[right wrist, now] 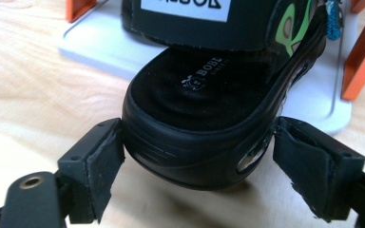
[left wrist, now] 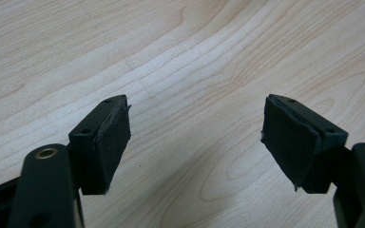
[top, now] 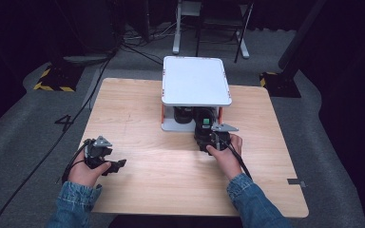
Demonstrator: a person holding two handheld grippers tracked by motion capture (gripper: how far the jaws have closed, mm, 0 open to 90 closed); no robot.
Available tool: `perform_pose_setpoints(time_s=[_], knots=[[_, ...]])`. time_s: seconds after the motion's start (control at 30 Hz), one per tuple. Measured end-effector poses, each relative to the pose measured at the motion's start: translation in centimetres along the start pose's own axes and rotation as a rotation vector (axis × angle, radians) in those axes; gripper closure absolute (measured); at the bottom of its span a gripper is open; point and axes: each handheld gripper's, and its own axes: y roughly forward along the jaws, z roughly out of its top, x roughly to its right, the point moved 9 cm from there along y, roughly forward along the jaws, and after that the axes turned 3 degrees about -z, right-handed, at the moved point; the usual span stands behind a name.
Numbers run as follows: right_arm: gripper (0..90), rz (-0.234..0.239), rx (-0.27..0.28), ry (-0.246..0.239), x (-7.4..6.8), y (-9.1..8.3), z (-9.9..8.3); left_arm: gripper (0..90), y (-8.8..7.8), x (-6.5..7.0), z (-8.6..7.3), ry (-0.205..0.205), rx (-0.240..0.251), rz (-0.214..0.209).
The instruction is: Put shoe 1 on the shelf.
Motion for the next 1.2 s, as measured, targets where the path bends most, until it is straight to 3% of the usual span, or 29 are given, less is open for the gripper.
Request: perform_pose_setpoints(time_s=[0.23, 0.43, 0.6, 0.77, 0.87, 1.03, 1.2], knots=[[18.3, -0.002, 0.003, -0.006, 0.7, 1.8, 1.5, 25.3, 0.1, 0.0, -0.1, -0.001, -0.005, -0.007], [18.1, -0.006, 0.006, -0.043, 1.1, 2.8, 1.8, 25.2, 0.3, 0.1, 0.0, 0.003, -0.006, -0.01], [29.0, -0.039, 0.028, -0.025, 1.0, 1.0, 1.3, 25.2, 0.5, 0.3, 0.1, 0.012, -0.013, -0.013], [47.4, -0.053, 0.042, -0.016, 0.9, -0.4, 0.7, 25.2, 0.6, 0.6, 0.3, 0.015, -0.011, -0.018], [52.2, -0.069, 0.045, -0.024, 1.2, -0.3, 0.8, 25.2, 0.6, 0.6, 0.4, 0.024, -0.01, -0.018], [62.4, -0.052, 0.048, -0.035, 1.8, 0.9, 1.8, 25.3, 0.8, 0.5, 0.3, 0.018, -0.011, -0.011], [63.1, -0.055, 0.027, -0.08, 2.1, 2.2, 2.8, 25.3, 0.9, 0.5, 0.2, 0.019, -0.018, -0.017]])
